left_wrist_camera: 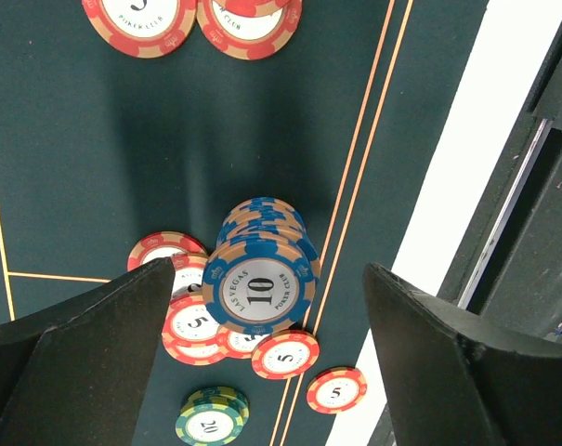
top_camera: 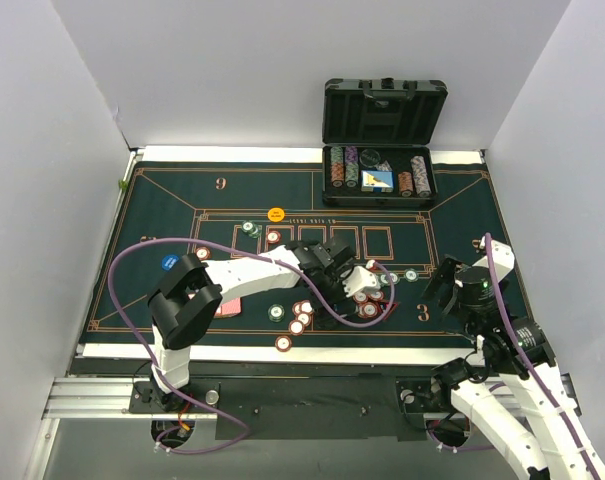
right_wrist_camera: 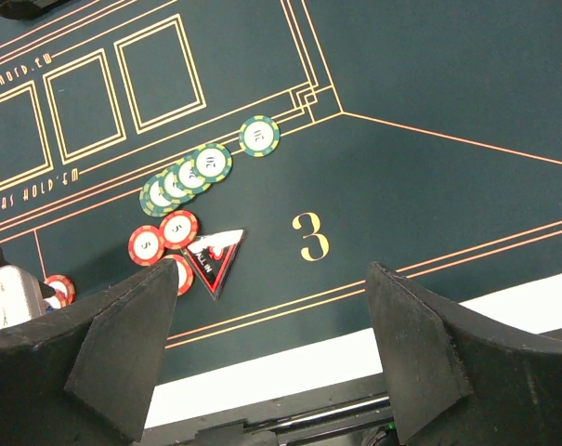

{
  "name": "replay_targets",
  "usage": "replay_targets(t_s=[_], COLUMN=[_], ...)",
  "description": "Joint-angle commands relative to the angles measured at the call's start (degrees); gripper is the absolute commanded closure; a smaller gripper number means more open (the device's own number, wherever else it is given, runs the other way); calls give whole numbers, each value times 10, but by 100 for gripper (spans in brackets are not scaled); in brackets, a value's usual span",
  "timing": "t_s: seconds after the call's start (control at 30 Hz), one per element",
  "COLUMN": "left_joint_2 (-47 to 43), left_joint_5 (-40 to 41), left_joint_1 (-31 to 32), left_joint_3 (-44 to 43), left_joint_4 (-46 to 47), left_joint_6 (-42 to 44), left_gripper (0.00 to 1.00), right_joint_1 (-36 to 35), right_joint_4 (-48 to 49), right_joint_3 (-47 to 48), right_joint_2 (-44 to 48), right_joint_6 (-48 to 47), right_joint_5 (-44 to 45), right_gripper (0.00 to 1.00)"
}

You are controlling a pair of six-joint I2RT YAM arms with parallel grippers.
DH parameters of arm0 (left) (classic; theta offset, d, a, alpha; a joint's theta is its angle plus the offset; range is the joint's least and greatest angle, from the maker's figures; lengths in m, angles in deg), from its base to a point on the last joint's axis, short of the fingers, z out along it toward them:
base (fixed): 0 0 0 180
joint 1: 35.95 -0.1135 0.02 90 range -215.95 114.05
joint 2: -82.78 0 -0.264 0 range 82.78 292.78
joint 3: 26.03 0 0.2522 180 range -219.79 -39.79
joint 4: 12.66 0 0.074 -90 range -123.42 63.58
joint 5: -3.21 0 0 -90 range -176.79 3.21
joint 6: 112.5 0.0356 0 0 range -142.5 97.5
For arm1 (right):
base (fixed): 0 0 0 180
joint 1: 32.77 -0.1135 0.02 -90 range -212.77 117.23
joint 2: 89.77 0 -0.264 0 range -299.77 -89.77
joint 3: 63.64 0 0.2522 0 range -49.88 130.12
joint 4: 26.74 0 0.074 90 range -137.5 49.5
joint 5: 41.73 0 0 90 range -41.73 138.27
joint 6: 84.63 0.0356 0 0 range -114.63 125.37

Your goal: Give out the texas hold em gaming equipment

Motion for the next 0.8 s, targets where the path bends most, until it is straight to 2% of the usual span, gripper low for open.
replay_targets(t_s=[0.0,0.77], left_joint_2=[-1,1], left_joint_5=[-5,-8], left_joint_1=[5,5], left_joint_3=[-18,-11], left_joint_4=[18,11], left_joint_6=[5,22], left_gripper=[10,51], right_joint_1=[1,2], right_joint_4=[-14,-14], right_joint_3=[14,10], right_joint_2=[1,1], right_joint_6=[-1,2], right_joint_5=[19,30], right_gripper=[23,23])
